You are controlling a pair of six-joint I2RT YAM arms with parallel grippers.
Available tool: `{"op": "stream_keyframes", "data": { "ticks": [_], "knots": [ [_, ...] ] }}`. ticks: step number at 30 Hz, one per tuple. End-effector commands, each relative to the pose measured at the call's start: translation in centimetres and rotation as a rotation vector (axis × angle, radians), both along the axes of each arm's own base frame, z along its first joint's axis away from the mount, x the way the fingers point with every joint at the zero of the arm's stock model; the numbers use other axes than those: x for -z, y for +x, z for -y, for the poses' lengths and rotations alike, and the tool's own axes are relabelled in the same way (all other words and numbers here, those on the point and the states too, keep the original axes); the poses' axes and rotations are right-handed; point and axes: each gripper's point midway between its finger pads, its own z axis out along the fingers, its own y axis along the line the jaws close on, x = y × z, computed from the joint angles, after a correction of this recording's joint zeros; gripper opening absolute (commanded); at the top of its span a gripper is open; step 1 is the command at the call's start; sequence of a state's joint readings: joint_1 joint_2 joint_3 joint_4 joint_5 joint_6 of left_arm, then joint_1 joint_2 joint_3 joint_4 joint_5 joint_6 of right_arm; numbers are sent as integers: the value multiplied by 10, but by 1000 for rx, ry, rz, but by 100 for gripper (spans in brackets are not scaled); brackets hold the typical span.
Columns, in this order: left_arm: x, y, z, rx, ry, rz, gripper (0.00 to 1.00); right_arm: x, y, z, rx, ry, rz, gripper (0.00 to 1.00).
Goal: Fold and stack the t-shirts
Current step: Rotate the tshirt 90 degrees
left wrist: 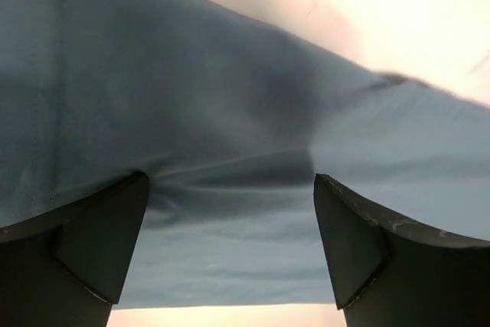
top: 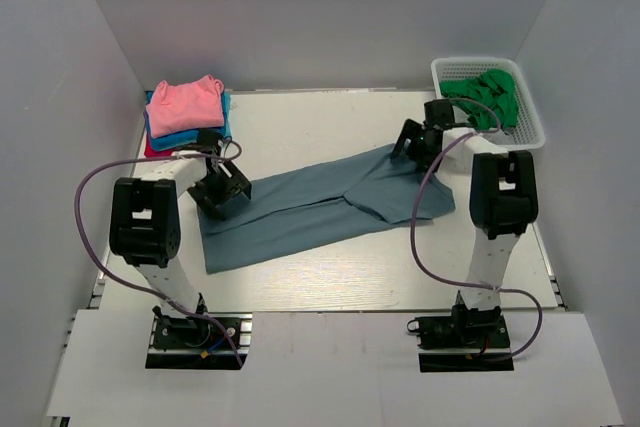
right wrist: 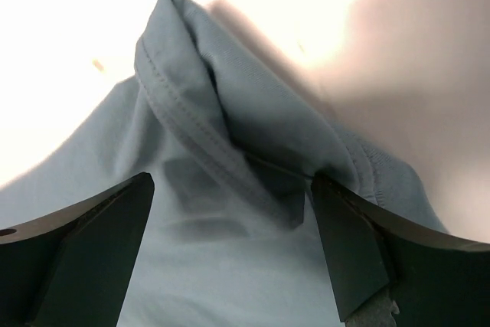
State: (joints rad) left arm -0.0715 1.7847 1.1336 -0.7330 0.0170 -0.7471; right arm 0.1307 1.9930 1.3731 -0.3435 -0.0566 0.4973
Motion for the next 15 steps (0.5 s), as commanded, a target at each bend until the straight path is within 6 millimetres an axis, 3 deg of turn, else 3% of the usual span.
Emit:
{"op": "stream_keyframes", "data": {
  "ticks": [1,2,3,4,6,7,8,10,11,12,15],
  "knots": [
    [14,-60,-5,-26,35,-172,100,33,15,-7,-50,-50,-40,90],
    [13,-70,-1,-22,12,-190,100,22,38,-21,-76,-48,16,90],
    [15,-85,4,-10,-10,-220,100,20,46,-25,-84,-51,33,90],
    [8,-90,10,2,-30,-208,100,15,74,-33,-94,-54,74,90],
    [2,-104,24,27,-94,-217,100,15,81,-51,-129,-49,63,90],
    [4,-117,30,47,-111,-237,100,43,83,-54,-132,-58,18,90],
    [-1,-123,40,65,-159,-233,100,18,107,-74,-150,-36,102,90],
    [0,-144,55,101,-217,-283,100,20,126,-111,-205,8,151,90],
    [-1,-146,59,115,-231,-286,100,19,129,-120,-215,26,160,90],
    [1,-156,62,123,-235,-327,100,20,127,-144,-256,49,173,90],
    [-3,-174,71,164,-237,-400,100,31,136,-167,-268,87,209,90]
  ]
}}
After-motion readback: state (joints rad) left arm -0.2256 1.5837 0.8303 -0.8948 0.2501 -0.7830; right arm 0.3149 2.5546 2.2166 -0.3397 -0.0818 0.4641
